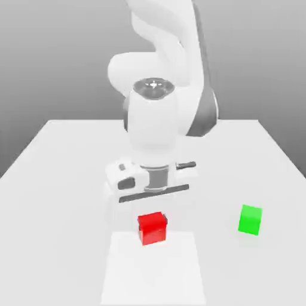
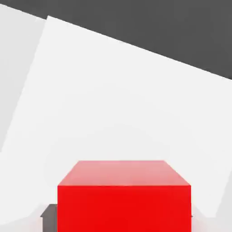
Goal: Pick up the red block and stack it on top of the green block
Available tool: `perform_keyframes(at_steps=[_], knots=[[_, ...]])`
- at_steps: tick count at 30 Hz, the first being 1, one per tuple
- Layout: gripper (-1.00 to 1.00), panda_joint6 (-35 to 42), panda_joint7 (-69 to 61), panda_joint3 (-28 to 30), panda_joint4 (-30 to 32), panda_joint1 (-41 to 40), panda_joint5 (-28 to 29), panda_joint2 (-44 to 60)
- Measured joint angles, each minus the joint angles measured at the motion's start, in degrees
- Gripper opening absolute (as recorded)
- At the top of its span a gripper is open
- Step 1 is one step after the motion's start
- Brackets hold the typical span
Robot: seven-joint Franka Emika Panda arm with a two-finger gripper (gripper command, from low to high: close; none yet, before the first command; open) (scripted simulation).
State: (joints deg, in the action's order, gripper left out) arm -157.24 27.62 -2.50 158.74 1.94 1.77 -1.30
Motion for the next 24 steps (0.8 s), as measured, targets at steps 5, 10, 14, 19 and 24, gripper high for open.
perform_keyframes(at_steps=[5,10,14,19,24], knots=[[-1.00,0.87,0.80,-2.31,0.80,5.44,-0.14,-1.66],[-1.00,1.73,1.03,-5.02,1.60,10.33,-1.07,-3.38],[-1.00,2.43,0.78,-7.67,2.24,13.84,-2.44,-4.80],[-1.00,3.33,-0.03,-11.16,3.03,18.75,-4.87,-6.64],[-1.00,4.30,-1.28,-14.51,3.78,24.01,-7.92,-8.52]])
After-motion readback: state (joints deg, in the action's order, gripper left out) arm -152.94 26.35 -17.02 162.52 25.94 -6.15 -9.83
